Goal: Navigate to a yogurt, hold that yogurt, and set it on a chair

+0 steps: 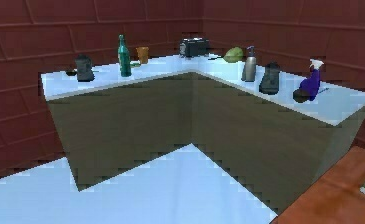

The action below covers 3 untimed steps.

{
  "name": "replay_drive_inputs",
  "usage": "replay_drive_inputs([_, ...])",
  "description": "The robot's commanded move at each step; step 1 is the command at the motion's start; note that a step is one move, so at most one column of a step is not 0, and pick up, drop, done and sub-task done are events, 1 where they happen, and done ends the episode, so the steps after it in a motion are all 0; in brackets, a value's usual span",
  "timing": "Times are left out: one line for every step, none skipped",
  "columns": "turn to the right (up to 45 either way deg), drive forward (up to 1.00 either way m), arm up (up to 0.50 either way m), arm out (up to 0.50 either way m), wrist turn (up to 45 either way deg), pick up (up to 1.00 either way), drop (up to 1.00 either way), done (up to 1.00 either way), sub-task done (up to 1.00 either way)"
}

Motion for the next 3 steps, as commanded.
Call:
replay_drive_inputs([0.0,0.00,0.00,0.00,45.0,0.00,0.00,0.00,0.00])
replay_drive_inputs([0.0,0.00,0.00,0.00,24.0,0.00,0.00,0.00,0.00])
replay_drive_inputs([0.0,0.00,-0.22,0.00,0.0,0.00,0.00,0.00,0.00])
